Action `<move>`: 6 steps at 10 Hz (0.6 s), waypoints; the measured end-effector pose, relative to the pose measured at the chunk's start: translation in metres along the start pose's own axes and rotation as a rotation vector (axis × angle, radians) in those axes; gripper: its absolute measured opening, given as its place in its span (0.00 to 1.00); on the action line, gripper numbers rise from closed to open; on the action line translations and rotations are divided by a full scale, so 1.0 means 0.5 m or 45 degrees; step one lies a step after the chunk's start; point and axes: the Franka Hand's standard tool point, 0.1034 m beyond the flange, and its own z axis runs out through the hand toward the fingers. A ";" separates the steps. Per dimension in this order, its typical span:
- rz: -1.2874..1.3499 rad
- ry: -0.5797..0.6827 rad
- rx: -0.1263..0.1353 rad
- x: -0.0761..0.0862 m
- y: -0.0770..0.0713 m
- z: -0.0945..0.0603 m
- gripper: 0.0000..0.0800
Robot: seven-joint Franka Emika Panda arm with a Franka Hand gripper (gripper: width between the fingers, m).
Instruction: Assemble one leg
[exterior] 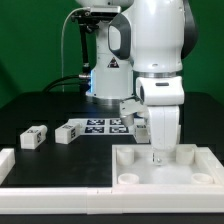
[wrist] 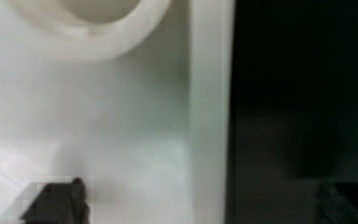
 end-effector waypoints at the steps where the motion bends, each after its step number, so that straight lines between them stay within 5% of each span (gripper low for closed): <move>1: 0.000 0.000 0.000 0.000 0.000 0.000 0.81; 4: 0.037 0.000 -0.001 -0.002 -0.012 -0.005 0.81; 6: 0.127 -0.003 -0.037 -0.005 -0.052 -0.050 0.81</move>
Offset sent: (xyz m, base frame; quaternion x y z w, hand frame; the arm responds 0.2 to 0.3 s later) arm -0.0221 -0.0031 0.0093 -0.0036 0.0097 0.0670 0.9977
